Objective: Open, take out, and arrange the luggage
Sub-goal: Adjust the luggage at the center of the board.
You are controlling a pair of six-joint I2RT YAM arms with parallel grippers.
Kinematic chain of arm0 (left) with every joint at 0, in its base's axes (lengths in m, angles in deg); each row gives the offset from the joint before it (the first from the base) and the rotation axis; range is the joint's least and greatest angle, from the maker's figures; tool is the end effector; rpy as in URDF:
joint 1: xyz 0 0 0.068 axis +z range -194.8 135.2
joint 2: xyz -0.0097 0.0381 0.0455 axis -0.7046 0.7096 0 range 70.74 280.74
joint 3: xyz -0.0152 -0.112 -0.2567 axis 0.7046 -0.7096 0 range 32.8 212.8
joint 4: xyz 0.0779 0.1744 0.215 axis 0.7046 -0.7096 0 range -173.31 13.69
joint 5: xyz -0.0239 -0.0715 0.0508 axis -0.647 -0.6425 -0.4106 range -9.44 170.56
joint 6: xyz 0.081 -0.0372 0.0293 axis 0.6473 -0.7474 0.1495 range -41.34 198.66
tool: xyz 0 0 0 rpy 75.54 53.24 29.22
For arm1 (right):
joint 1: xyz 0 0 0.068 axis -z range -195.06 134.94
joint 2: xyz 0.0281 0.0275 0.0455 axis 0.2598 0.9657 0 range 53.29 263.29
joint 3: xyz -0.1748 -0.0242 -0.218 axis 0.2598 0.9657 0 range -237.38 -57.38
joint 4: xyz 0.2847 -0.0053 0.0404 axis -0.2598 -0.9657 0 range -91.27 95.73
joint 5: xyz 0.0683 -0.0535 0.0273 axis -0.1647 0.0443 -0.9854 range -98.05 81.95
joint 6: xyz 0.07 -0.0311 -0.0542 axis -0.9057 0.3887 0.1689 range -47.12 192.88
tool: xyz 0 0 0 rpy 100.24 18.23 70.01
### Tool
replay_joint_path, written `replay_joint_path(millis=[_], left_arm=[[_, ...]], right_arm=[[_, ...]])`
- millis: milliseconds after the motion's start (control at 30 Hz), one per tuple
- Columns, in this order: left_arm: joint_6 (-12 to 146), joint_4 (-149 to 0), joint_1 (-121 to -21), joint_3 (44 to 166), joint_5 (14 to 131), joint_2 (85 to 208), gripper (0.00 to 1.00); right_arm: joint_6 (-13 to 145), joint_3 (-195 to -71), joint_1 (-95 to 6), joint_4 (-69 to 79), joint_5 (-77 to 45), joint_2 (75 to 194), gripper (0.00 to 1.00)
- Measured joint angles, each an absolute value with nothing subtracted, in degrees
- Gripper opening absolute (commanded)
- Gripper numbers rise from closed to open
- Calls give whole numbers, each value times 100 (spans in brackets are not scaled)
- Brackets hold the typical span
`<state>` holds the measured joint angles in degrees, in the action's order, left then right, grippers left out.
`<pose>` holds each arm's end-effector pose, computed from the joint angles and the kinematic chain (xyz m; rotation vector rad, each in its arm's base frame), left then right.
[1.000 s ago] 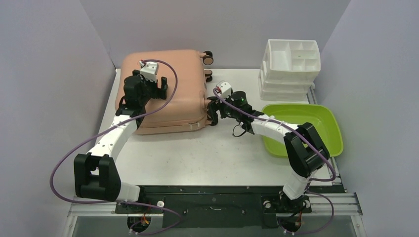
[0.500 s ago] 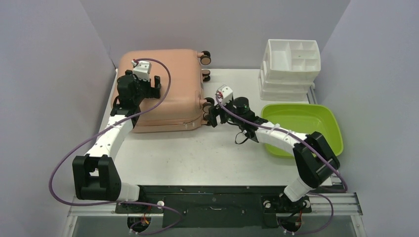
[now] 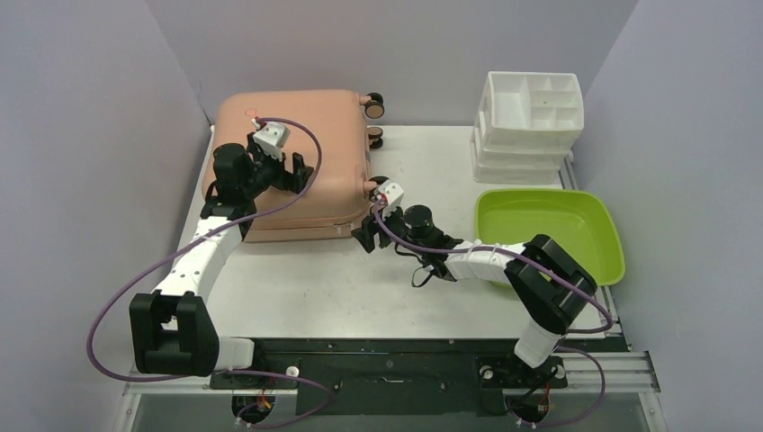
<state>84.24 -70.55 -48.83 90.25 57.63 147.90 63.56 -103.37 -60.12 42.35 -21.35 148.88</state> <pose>0.3807 -0.0598 0.3065 0.4320 1.7556 -0.3433 0.2838 0.3120 0.1802 -0.7400 1.7290 0.8751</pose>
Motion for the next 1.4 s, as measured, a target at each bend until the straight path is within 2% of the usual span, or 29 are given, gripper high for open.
replay_joint_path(millis=[67, 167, 400, 567, 900, 1133, 1400], left_arm=[[8459, -7086, -4910, 9025, 5509, 14788, 82], [8514, -7121, -4951, 9025, 5151, 14788, 82], [8669, -7199, -5189, 9049, 4742, 14816, 82], [8691, -7311, -5513, 9403, 4635, 15142, 82], [8337, -7260, -5771, 9982, 4305, 15761, 86], [8144, -7131, -5919, 10273, 4213, 16093, 88], [7757, -6935, -6201, 10599, 3935, 16541, 88]], right_arm=[[6264, -10407, -6016, 4318, -2100, 15076, 65], [6131, -10477, -6034, 4375, -2026, 15281, 56], [5899, -10628, -6200, 4460, -1965, 15520, 52], [5899, -10766, -6368, 4329, -1637, 15531, 38], [5912, -10895, -6517, 4109, -1145, 15594, 36], [5908, -11072, -6609, 4076, -894, 15745, 31], [5759, -11240, -6692, 3842, -695, 15819, 37]])
